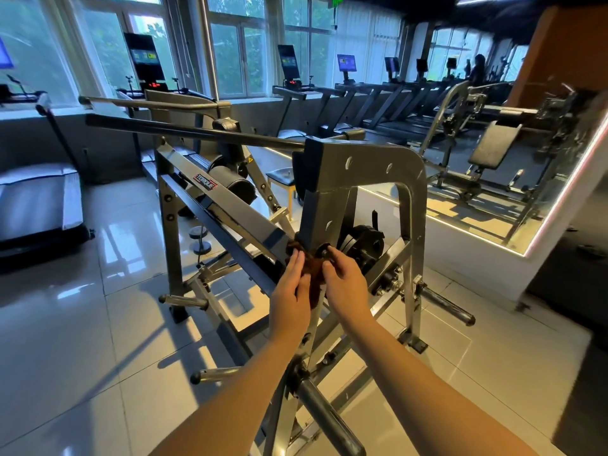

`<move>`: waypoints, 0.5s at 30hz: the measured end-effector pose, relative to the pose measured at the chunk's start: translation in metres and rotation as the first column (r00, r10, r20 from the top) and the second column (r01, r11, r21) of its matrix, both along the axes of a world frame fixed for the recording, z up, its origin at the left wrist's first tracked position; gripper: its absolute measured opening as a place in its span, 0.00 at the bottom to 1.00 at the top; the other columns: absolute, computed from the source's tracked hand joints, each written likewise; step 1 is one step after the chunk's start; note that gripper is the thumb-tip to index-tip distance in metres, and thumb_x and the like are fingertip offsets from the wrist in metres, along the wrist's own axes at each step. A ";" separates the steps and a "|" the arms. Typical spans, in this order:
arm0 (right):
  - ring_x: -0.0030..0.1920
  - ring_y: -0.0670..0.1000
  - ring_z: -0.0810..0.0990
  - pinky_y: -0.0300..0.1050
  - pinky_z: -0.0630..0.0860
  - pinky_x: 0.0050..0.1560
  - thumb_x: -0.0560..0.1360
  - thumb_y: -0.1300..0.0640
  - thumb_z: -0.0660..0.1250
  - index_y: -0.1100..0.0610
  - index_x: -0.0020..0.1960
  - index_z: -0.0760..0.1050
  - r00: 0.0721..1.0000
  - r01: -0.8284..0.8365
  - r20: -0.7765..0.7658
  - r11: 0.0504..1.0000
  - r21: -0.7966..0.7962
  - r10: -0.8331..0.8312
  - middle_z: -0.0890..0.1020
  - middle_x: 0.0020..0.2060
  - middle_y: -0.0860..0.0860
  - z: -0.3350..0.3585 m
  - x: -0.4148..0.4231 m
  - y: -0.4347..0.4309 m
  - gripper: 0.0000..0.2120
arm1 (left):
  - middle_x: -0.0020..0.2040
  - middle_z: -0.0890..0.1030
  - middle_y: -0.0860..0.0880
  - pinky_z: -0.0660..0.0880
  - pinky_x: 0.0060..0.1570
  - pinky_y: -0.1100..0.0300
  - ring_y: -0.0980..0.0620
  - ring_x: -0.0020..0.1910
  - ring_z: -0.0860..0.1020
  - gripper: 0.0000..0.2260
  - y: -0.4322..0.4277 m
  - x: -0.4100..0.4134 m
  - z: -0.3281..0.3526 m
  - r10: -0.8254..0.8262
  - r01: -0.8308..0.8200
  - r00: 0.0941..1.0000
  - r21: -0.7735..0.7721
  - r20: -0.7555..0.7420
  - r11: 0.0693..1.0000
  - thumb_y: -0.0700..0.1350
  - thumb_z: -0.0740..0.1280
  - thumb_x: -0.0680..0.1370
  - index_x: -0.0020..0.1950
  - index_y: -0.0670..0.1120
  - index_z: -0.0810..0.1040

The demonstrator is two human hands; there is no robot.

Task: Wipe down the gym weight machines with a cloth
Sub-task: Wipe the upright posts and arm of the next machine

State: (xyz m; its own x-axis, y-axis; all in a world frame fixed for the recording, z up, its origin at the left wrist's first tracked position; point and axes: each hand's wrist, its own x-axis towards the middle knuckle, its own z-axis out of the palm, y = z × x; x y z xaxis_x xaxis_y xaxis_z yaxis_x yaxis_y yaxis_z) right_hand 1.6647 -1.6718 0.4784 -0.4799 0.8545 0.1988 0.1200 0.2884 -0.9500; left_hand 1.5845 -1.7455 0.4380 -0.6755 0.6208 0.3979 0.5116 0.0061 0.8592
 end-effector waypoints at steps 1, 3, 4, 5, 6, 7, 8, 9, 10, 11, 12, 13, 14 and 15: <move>0.64 0.46 0.74 0.51 0.75 0.68 0.85 0.54 0.59 0.47 0.72 0.72 1.000 -0.006 0.007 1.000 -0.030 0.007 0.76 0.65 0.46 -0.001 0.002 -0.001 0.16 | 0.78 0.67 0.54 0.70 0.71 0.48 0.50 0.76 0.67 0.21 -0.003 0.000 -0.007 0.011 -0.010 1.000 -0.022 0.021 1.000 0.46 0.59 0.85 0.78 0.56 0.64; 0.67 0.48 0.74 0.49 0.76 0.67 0.85 0.54 0.59 0.47 0.76 0.67 1.000 -0.024 0.014 0.997 -0.070 0.025 0.74 0.69 0.48 -0.004 0.006 -0.002 0.20 | 0.76 0.69 0.53 0.71 0.70 0.49 0.50 0.75 0.69 0.20 -0.009 0.000 -0.011 0.026 -0.024 0.999 -0.045 0.036 0.999 0.45 0.59 0.85 0.77 0.56 0.65; 0.68 0.48 0.74 0.47 0.76 0.66 0.85 0.54 0.59 0.48 0.77 0.66 0.999 -0.030 0.010 0.996 -0.080 0.031 0.74 0.70 0.48 -0.004 0.007 -0.003 0.21 | 0.76 0.70 0.53 0.72 0.70 0.51 0.50 0.74 0.70 0.20 -0.011 -0.001 -0.008 0.032 -0.030 0.999 -0.047 0.035 0.998 0.44 0.59 0.85 0.77 0.55 0.65; 0.68 0.48 0.73 0.44 0.75 0.65 0.85 0.54 0.59 0.48 0.77 0.66 0.999 -0.032 0.003 0.997 -0.074 0.032 0.73 0.70 0.47 -0.004 0.007 -0.002 0.20 | 0.75 0.71 0.52 0.72 0.69 0.54 0.51 0.74 0.70 0.20 -0.011 -0.001 -0.001 0.036 -0.035 0.999 -0.043 0.030 0.998 0.44 0.59 0.85 0.77 0.54 0.66; 0.68 0.47 0.73 0.41 0.74 0.64 0.85 0.54 0.59 0.49 0.76 0.67 1.000 -0.030 0.000 0.998 -0.048 0.030 0.73 0.69 0.47 -0.002 0.006 -0.002 0.20 | 0.75 0.71 0.52 0.71 0.69 0.56 0.51 0.74 0.70 0.20 -0.010 -0.002 0.008 0.032 -0.031 0.999 -0.030 0.021 0.999 0.44 0.59 0.85 0.77 0.54 0.66; 0.66 0.45 0.74 0.37 0.73 0.61 0.85 0.53 0.59 0.49 0.75 0.69 0.999 -0.031 -0.008 0.999 -0.023 0.031 0.75 0.67 0.46 0.001 0.006 0.000 0.19 | 0.75 0.71 0.52 0.70 0.69 0.58 0.52 0.74 0.69 0.20 -0.007 -0.002 0.019 0.024 -0.024 1.000 -0.011 0.004 1.000 0.44 0.59 0.85 0.77 0.54 0.66; 0.64 0.43 0.75 0.33 0.73 0.57 0.85 0.53 0.59 0.49 0.72 0.72 0.999 -0.039 -0.026 0.999 0.007 0.039 0.77 0.64 0.46 0.004 0.005 0.002 0.17 | 0.76 0.70 0.52 0.69 0.69 0.59 0.53 0.74 0.68 0.20 -0.003 -0.001 0.030 0.016 -0.016 1.000 0.012 -0.018 1.000 0.44 0.58 0.85 0.77 0.54 0.65; 0.59 0.40 0.77 0.30 0.74 0.52 0.85 0.53 0.59 0.48 0.69 0.75 0.997 -0.052 -0.051 0.998 0.029 0.054 0.80 0.59 0.45 0.006 0.005 0.004 0.15 | 0.77 0.69 0.53 0.69 0.70 0.59 0.53 0.75 0.67 0.20 0.002 0.000 0.040 0.016 -0.015 0.999 0.033 -0.034 0.999 0.44 0.58 0.86 0.78 0.54 0.65; 0.54 0.37 0.79 0.28 0.74 0.47 0.85 0.53 0.59 0.47 0.65 0.77 0.994 -0.075 -0.072 0.997 0.036 0.078 0.82 0.53 0.43 0.010 0.006 0.006 0.13 | 0.77 0.68 0.53 0.69 0.70 0.57 0.53 0.75 0.66 0.20 0.007 0.001 0.047 0.022 -0.021 0.999 0.048 -0.035 0.999 0.45 0.57 0.86 0.78 0.54 0.65; 0.51 0.36 0.79 0.28 0.75 0.45 0.85 0.54 0.59 0.46 0.62 0.78 0.992 -0.098 -0.079 0.994 0.041 0.101 0.82 0.49 0.42 0.011 0.006 0.008 0.11 | 0.77 0.68 0.53 0.69 0.71 0.56 0.53 0.75 0.66 0.20 0.010 0.003 0.050 0.032 -0.031 0.999 0.059 -0.018 0.998 0.45 0.57 0.86 0.78 0.55 0.64; 0.50 0.37 0.80 0.29 0.75 0.46 0.85 0.53 0.59 0.46 0.61 0.79 0.989 -0.123 -0.075 0.991 0.049 0.127 0.82 0.48 0.41 0.011 0.008 0.011 0.11 | 0.77 0.68 0.53 0.69 0.70 0.56 0.53 0.75 0.66 0.20 0.011 0.006 0.049 0.043 -0.044 0.999 0.065 0.008 0.997 0.45 0.57 0.86 0.78 0.55 0.64; 0.51 0.38 0.80 0.32 0.77 0.49 0.85 0.53 0.59 0.47 0.61 0.79 0.987 -0.145 -0.057 0.988 0.056 0.148 0.82 0.49 0.42 0.010 0.009 0.013 0.11 | 0.77 0.68 0.53 0.69 0.68 0.59 0.52 0.75 0.67 0.20 0.011 0.009 0.044 0.058 -0.060 0.998 0.064 0.029 0.996 0.46 0.57 0.86 0.78 0.55 0.65; 0.53 0.41 0.80 0.36 0.77 0.53 0.85 0.52 0.59 0.48 0.63 0.79 0.986 -0.157 -0.044 0.986 0.054 0.159 0.82 0.51 0.44 0.009 0.011 0.015 0.12 | 0.77 0.68 0.52 0.69 0.66 0.61 0.52 0.75 0.67 0.19 0.009 0.012 0.039 0.077 -0.079 0.996 0.052 0.041 0.996 0.46 0.57 0.86 0.78 0.55 0.65; 0.55 0.42 0.79 0.39 0.77 0.56 0.84 0.52 0.60 0.49 0.65 0.78 0.987 -0.158 -0.029 0.987 0.044 0.159 0.80 0.53 0.45 0.007 0.014 0.016 0.13 | 0.76 0.70 0.52 0.70 0.66 0.62 0.52 0.74 0.68 0.19 0.006 0.015 0.033 0.100 -0.102 0.994 0.036 0.049 0.994 0.45 0.57 0.86 0.78 0.54 0.66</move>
State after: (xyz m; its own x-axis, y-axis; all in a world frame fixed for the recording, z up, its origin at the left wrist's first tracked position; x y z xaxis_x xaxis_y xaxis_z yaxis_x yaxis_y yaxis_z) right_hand 1.6786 -1.6562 0.4850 -0.6011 0.7589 0.2503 0.0388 0.3406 -0.9394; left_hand 1.5993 -1.7392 0.4707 -0.7528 0.5331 0.3861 0.4687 0.0221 0.8831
